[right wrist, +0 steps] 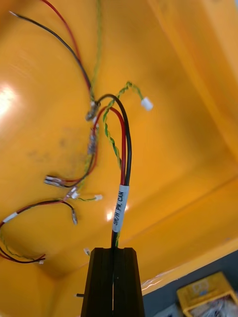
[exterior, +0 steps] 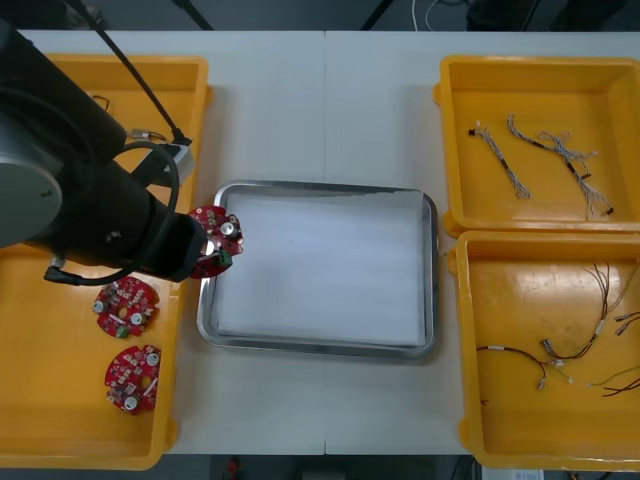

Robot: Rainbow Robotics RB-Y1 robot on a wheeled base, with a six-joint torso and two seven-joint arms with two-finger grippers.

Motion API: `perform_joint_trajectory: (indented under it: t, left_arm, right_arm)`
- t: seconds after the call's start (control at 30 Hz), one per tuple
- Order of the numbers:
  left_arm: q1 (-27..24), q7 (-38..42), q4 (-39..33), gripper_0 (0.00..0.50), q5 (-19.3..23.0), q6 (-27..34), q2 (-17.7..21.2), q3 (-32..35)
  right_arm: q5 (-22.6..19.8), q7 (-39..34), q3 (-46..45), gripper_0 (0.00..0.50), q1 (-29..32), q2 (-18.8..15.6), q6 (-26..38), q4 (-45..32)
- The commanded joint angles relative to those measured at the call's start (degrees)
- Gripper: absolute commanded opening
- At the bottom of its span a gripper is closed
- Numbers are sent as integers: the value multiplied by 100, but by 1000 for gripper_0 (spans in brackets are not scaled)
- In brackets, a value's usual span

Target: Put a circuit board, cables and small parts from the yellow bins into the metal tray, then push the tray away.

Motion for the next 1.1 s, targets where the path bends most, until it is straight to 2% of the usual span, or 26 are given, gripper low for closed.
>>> perform_joint_trajectory:
  t: [0.03,0.13,0.27,0.57,0.73,0.97,1.0,1.03,1.07,1.1]
  left_arm:
    - [-485,-352,308,0,-325,38,-356,-627]
    - [-572,-361,519,0,-606,-222,-408,-1076]
    - [-643,-352,827,0,-905,-722,-408,-1664]
    - [-722,-352,1591,0,-1134,-1601,-426,-2394]
    - [-748,-352,1794,0,-1195,-1830,-426,-2605]
    - [-748,-308,1794,4,-1371,-1839,-417,-2781]
    - [-748,-308,1794,28,-1362,-1839,-417,-2781]
    - [-748,-291,1794,83,-1362,-1839,-417,-2781]
    - [-748,-273,1794,225,-1362,-1839,-417,-2781]
    - [-748,-264,1794,291,-1371,-1839,-417,-2781]
  right_arm:
    - [-106,222,-153,0,-164,-544,48,-614]
    - [-211,266,-100,0,-226,-711,48,-816]
    - [-633,337,-56,0,-490,-860,48,-869]
    - [-1565,662,454,0,-1500,-1308,48,-878]
    - [-1732,829,832,0,-1905,-1432,48,-904]
    - [-1951,1066,1280,0,-2397,-1686,48,-939]
    - [-2004,1101,1315,0,-2449,-1713,48,-948]
    - [-2030,1128,1324,0,-2467,-1730,48,-948]
    - [-2083,1163,1324,0,-2502,-1757,48,-948]
    - [-2101,1181,1324,0,-2511,-1757,48,-948]
